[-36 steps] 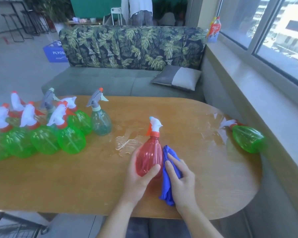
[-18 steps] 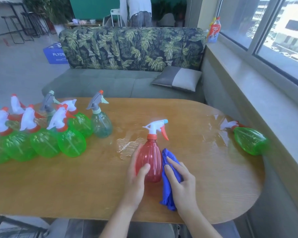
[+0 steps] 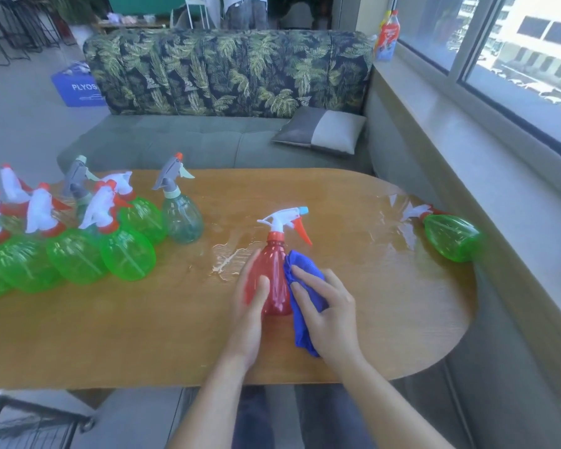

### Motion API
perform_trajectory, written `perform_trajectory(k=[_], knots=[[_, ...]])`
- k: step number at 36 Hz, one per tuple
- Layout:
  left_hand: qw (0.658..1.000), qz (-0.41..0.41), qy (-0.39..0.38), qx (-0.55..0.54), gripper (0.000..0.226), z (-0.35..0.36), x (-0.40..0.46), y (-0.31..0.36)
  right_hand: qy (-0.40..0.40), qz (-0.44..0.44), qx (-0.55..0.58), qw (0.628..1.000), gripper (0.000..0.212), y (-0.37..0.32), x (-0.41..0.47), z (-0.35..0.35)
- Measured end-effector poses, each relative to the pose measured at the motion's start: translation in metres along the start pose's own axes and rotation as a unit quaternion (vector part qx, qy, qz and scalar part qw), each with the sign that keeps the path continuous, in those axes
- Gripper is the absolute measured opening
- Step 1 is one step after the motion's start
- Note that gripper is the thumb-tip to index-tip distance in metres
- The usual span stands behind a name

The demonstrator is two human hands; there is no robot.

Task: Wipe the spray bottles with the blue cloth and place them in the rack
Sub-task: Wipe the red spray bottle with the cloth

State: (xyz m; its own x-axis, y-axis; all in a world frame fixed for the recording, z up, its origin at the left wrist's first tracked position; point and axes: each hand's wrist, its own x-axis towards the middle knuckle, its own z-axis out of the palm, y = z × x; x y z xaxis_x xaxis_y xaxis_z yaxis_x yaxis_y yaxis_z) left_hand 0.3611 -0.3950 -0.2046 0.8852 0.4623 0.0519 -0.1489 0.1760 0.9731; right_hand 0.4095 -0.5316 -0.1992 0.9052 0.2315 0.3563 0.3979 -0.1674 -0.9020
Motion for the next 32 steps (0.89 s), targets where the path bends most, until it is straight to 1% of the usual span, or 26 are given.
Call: perform_trajectory(k=[2, 6, 10, 12, 13, 15, 17, 18, 21, 23, 24, 27, 28, 29, 30, 32], knots=[[1.000, 0.005, -0.003, -0.008, 0.074, 0.000, -0.003, 0.001, -0.006, -0.038, -0.046, 0.998, 0.026, -0.004, 0.008, -0.002], [0.999, 0.020, -0.004, -0.031, 0.070, 0.000, -0.002, -0.002, -0.020, -0.107, -0.133, 0.985, 0.023, -0.012, 0.036, -0.003], [0.999, 0.019, 0.005, -0.051, 0.070, 0.000, -0.001, -0.005, -0.051, -0.187, -0.236, 0.952, 0.027, -0.018, 0.065, -0.004], [0.998, 0.016, 0.011, -0.055, 0.071, -0.001, -0.001, -0.006, -0.038, -0.212, -0.290, 0.933, 0.025, -0.019, 0.080, -0.006], [0.998, 0.015, 0.008, -0.054, 0.072, -0.001, -0.001, -0.006, -0.019, -0.207, -0.308, 0.928, 0.023, -0.019, 0.086, -0.008], [0.999, 0.011, -0.001, -0.050, 0.074, 0.000, -0.002, -0.006, 0.024, -0.167, -0.321, 0.932, 0.022, -0.020, 0.098, -0.013], [0.999, 0.003, -0.006, -0.050, 0.076, 0.000, -0.003, -0.004, 0.034, -0.150, -0.321, 0.935, 0.021, -0.022, 0.101, -0.013], [0.999, -0.001, -0.009, -0.048, 0.077, 0.000, -0.003, -0.004, 0.020, -0.162, -0.321, 0.933, 0.021, -0.024, 0.100, -0.010], [0.999, -0.002, -0.007, -0.050, 0.077, -0.002, -0.003, -0.004, -0.080, -0.215, -0.303, 0.925, 0.021, -0.027, 0.091, -0.003], [0.999, -0.003, -0.006, -0.051, 0.077, -0.003, -0.002, -0.003, -0.109, -0.222, -0.305, 0.920, 0.023, -0.027, 0.094, -0.006], [0.999, -0.004, -0.009, -0.048, 0.078, -0.003, -0.001, -0.003, -0.099, -0.214, -0.314, 0.920, 0.023, -0.027, 0.099, -0.009], [0.999, -0.006, -0.015, -0.042, 0.079, -0.002, 0.000, -0.002, -0.019, -0.165, -0.332, 0.928, 0.021, -0.023, 0.111, -0.018], [0.999, -0.006, -0.014, -0.041, 0.079, -0.002, 0.000, -0.003, -0.008, -0.149, -0.332, 0.931, 0.020, -0.023, 0.111, -0.019], [0.999, -0.006, -0.016, -0.038, 0.079, -0.002, -0.001, -0.004, -0.015, -0.147, -0.332, 0.932, 0.021, -0.023, 0.110, -0.019], [0.999, -0.006, -0.018, -0.036, 0.079, -0.002, -0.002, -0.005, -0.038, -0.158, -0.331, 0.929, 0.021, -0.025, 0.107, -0.018], [0.999, -0.004, -0.017, -0.038, 0.078, -0.002, -0.002, -0.005, -0.111, -0.190, -0.308, 0.926, 0.022, -0.029, 0.102, -0.016]])
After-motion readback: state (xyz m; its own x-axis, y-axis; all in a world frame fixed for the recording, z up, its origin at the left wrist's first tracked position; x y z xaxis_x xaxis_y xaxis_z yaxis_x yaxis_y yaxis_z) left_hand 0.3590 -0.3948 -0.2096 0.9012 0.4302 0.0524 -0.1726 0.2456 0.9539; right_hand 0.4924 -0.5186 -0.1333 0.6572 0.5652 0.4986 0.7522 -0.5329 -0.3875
